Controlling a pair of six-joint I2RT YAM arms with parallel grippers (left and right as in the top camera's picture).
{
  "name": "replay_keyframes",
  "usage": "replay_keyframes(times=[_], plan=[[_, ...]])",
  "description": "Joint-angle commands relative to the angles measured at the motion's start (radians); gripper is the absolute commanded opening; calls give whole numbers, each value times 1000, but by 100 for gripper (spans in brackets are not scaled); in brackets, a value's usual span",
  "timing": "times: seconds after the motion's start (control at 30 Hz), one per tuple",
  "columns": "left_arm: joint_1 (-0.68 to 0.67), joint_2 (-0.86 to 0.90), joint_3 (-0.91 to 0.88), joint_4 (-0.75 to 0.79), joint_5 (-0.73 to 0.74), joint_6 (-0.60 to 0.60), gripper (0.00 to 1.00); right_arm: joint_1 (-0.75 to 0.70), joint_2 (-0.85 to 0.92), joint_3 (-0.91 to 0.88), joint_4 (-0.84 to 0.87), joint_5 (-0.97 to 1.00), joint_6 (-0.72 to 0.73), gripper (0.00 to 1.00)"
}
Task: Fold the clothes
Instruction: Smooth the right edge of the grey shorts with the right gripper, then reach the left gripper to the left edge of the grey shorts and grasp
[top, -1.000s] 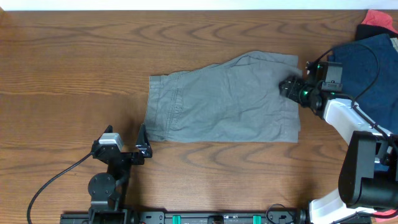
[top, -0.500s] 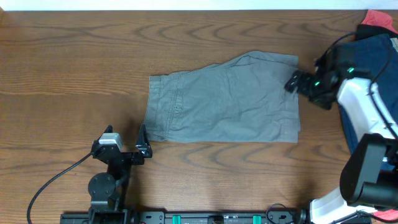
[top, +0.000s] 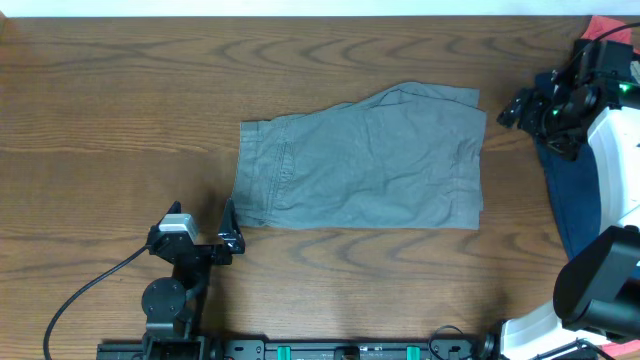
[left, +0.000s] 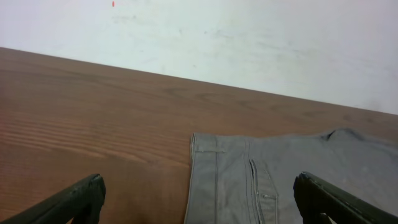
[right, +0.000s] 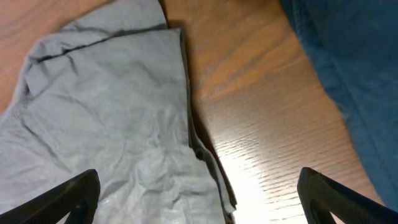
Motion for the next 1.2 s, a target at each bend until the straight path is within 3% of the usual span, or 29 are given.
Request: replay_keyframes(times=[0.0,0.2,0.3,0.47,0.57,0.73,0.93,1.0,1.17], plan=[[3,-6,-16,-35,11,17,98,-1,-1,0,-3,6,-15,99],[3,-6,-16,-35,11,17,98,-1,-1,-1,-2,6,-15,99],[3,-6,-16,-22,86,-50,98,-1,-1,-1,-3,7,-15,99],[3,-6,-16,-13,473,-481,98,-1,-1,-1,-3,6,-15,99],[3,-6,-16,-14,557,-606,98,-1,-1,-1,-2,7,-15,99],[3,-6,-13,108,599,-597,98,-1,-1,-1,-3,6,-15,99],[4,45,91,131,595,-424,98,-1,-1,-1,-3,7,-15,99],[4,107,151,97,578,-356,98,-1,-1,-1,-3,6,-15,99],[4,389,404,-162,384,-177,98,-1,-1,-1,-3,6,-15,99]])
